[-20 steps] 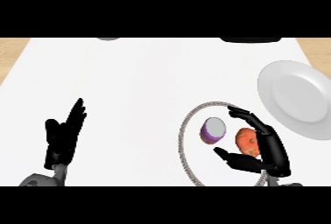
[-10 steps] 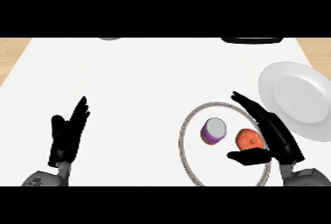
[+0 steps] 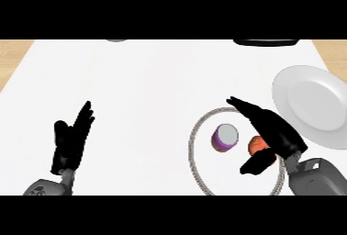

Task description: Pick the can from the placemat and place it in the plate

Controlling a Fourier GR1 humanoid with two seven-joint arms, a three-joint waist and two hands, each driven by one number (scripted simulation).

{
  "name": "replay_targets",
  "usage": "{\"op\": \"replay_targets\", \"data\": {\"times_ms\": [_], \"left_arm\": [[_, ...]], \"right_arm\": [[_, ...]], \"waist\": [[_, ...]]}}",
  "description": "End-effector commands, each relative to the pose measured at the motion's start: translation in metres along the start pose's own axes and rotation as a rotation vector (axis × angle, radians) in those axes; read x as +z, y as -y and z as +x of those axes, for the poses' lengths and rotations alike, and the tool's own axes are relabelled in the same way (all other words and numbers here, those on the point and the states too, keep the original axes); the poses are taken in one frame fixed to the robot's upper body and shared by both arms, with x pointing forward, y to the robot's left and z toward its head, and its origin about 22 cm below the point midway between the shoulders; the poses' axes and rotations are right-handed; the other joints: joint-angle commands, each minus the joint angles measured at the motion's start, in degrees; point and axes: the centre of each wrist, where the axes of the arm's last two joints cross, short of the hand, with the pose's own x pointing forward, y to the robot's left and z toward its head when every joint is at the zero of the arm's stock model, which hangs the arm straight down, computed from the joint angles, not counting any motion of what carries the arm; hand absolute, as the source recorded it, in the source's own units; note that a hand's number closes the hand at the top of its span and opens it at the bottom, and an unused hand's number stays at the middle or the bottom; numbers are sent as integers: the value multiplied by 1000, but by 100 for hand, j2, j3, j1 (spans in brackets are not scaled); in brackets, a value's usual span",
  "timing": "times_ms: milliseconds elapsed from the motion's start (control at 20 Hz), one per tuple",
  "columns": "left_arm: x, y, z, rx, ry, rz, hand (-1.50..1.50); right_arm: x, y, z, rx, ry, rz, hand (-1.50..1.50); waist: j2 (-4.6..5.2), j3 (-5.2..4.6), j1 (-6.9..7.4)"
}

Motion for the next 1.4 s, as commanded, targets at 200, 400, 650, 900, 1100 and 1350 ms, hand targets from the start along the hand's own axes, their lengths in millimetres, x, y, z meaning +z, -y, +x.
{"op": "replay_targets", "data": {"times_ms": [200, 400, 650, 900, 1100, 1350], "left_arm": [[-8, 13, -5, 15, -5, 3, 0], [-1, 13, -4, 4, 4, -12, 0], [2, 4, -10, 17, 10, -4, 0], [19, -4, 8, -6, 5, -7, 0], [-2, 5, 4, 1, 1, -2, 0], [5, -8, -7, 2, -2, -2, 0]], "right_arm": [[-16, -11, 21, 41, -96, 113, -150], [-26, -19, 15, 30, -75, 109, -150], [-33, -6, 18, 50, -79, 156, -150], [-43, -27, 0, 47, -96, 169, -150], [-51, -29, -3, 17, -95, 164, -150], [-46, -48, -7, 50, -94, 187, -150]], "waist": [[2, 5, -32], [2, 6, -26], [0, 6, -23], [-1, 7, -9], [4, 6, -24], [1, 6, -23]]}}
